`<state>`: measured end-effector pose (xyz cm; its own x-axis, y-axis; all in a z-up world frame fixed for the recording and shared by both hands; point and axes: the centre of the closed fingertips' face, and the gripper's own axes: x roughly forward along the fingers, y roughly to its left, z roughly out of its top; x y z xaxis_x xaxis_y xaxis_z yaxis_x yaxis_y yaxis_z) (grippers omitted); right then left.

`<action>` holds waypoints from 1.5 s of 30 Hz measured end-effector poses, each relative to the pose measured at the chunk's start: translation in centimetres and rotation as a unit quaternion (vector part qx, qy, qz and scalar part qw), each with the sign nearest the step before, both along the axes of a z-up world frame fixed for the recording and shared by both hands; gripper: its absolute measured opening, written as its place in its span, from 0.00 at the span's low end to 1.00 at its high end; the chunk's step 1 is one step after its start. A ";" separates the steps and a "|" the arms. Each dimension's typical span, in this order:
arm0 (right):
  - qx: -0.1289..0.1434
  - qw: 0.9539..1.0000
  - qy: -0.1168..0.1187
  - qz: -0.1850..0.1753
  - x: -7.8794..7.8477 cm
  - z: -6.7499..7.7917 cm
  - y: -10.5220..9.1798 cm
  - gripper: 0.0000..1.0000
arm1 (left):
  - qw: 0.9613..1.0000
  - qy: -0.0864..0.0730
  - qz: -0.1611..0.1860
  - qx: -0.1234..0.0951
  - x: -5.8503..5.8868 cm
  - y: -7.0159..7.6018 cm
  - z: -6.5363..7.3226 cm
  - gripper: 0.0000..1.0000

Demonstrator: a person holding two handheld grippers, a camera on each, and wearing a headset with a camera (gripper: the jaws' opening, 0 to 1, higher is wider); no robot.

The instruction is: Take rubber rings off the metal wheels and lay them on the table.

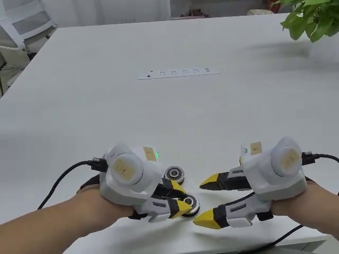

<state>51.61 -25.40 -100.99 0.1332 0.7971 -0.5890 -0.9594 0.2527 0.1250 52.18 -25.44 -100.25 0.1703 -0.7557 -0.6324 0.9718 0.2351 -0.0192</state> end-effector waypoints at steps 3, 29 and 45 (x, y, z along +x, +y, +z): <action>0.002 1.000 0.002 0.000 0.0 -0.2 0.2 0.40 | 1.000 0.004 0.003 -0.003 0.0 0.0 0.0 0.14; 0.003 1.000 -0.001 -0.004 0.0 -0.7 0.6 0.23 | 1.000 0.002 0.013 -0.004 0.1 0.1 0.1 0.13; -0.007 1.000 0.003 -0.008 -0.2 -0.9 -0.3 0.11 | 1.000 -0.005 0.014 -0.001 0.1 0.1 0.1 0.13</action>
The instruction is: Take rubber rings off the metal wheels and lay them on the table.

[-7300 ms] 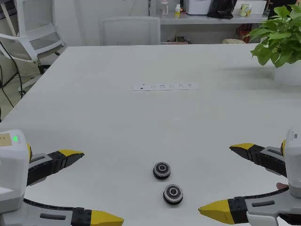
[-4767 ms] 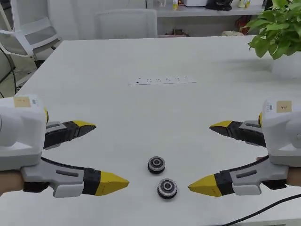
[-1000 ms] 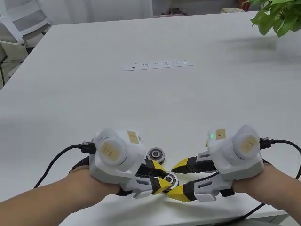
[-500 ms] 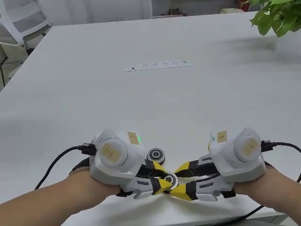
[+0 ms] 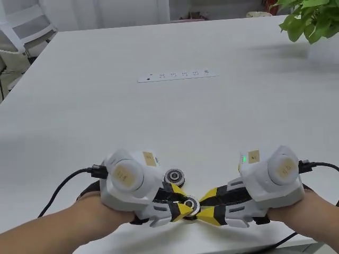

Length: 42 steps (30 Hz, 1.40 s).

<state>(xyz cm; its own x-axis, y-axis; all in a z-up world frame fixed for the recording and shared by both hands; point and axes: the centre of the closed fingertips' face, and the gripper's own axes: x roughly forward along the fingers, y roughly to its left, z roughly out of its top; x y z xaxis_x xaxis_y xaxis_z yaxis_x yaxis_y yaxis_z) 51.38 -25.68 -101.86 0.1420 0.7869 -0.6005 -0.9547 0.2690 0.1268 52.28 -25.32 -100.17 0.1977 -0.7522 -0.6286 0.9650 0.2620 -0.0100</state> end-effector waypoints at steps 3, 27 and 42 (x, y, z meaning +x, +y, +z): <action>-0.001 1.000 0.001 -0.001 0.0 0.0 0.0 0.10 | 1.000 0.002 0.001 -0.001 0.0 0.0 0.0 0.13; 0.036 0.995 0.070 -0.057 0.2 0.2 -0.7 0.00 | 1.000 -0.004 0.003 0.003 0.0 0.0 0.0 0.13; 0.132 0.963 0.171 -0.160 1.2 1.0 -1.1 0.00 | 1.000 -0.008 0.006 0.007 0.1 -0.1 0.0 0.13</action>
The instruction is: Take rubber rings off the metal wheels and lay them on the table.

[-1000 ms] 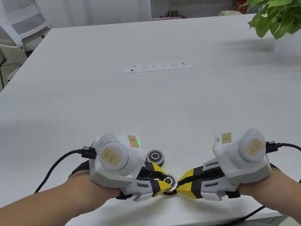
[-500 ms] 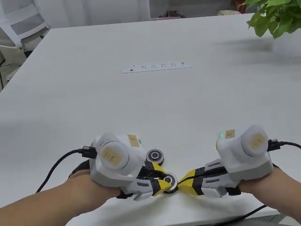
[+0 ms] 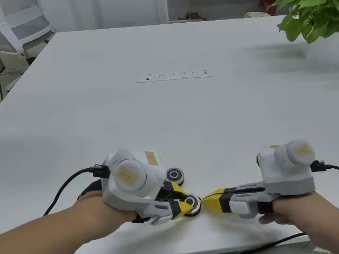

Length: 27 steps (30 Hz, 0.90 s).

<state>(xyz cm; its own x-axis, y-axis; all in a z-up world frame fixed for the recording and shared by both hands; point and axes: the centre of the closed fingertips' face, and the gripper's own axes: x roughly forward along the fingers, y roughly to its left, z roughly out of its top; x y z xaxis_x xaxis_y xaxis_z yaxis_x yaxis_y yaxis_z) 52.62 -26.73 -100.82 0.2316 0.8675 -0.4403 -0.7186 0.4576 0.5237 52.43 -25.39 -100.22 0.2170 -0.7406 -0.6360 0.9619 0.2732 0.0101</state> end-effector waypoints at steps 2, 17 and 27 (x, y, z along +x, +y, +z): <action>0.002 1.000 -0.001 -0.002 -0.1 0.1 0.1 0.00 | 1.000 -0.001 0.001 0.001 0.0 0.0 0.0 0.13; 0.012 1.000 -0.005 0.000 -0.2 0.6 0.7 0.00 | 1.000 -0.009 0.006 0.014 0.1 0.0 0.0 0.12; 0.019 1.000 0.000 -0.003 -0.4 0.7 1.0 0.00 | 1.000 -0.009 0.005 0.017 0.0 0.0 -0.1 0.12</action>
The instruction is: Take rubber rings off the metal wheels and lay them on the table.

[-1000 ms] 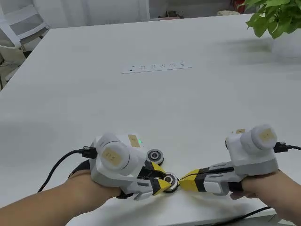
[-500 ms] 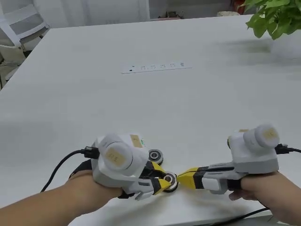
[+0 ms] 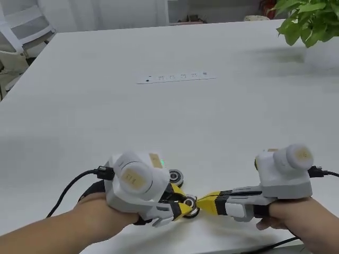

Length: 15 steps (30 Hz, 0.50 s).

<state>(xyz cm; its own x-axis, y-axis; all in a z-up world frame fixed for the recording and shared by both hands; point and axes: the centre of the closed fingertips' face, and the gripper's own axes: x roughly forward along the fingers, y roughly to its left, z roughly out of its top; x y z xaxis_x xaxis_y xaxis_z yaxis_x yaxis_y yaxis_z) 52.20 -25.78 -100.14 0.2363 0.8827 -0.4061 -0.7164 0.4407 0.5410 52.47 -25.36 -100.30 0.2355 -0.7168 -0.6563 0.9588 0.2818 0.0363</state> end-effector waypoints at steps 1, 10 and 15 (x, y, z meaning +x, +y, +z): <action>0.000 1.000 0.000 0.000 0.0 0.0 0.0 0.00 | 1.000 0.000 0.000 0.000 0.0 0.0 0.0 0.12; 0.001 1.000 -0.002 0.002 -0.1 0.0 0.3 0.00 | 1.000 0.000 0.000 0.000 0.0 0.0 0.0 0.12; 0.006 1.000 -0.003 0.003 -0.2 0.2 0.5 0.00 | 1.000 0.000 -0.001 0.000 -0.1 0.0 0.0 0.12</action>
<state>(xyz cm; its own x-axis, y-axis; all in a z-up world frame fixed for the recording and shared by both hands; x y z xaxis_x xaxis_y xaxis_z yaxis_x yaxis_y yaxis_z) 51.98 -25.33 -99.93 0.2338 0.8888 -0.3941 -0.7222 0.4302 0.5416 52.42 -25.32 -100.31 0.2346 -0.7171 -0.6562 0.9591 0.2808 0.0361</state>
